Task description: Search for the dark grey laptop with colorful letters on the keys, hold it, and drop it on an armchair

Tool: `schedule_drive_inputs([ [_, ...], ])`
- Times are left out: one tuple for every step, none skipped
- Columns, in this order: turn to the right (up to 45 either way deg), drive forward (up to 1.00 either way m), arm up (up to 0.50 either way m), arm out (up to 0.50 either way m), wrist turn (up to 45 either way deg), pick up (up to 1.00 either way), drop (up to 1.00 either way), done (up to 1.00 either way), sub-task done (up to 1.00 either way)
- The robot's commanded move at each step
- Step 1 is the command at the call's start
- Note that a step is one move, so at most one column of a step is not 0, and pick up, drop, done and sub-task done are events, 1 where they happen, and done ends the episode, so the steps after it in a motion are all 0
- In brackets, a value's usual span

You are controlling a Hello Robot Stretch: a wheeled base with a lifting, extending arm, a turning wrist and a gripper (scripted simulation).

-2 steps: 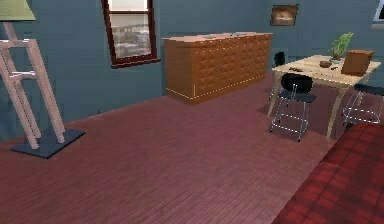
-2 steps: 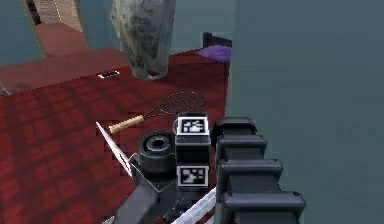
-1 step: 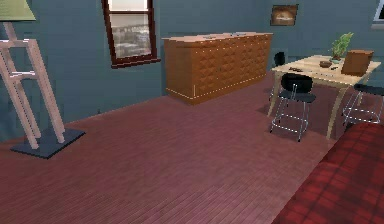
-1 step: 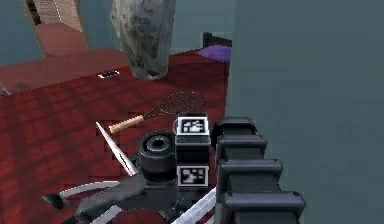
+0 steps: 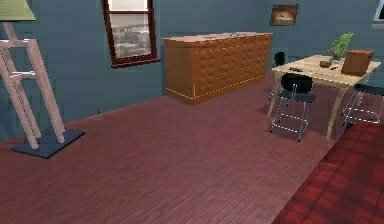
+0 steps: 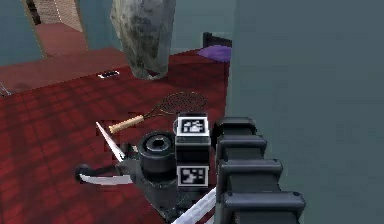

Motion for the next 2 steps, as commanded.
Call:
schedule_drive_inputs([
  [0.0,0.0,0.0,0.0,27.0,0.0,0.0,0.0,0.0],
  [0.0,0.0,-0.28,0.0,0.0,0.0,0.0,0.0,0.0],
])
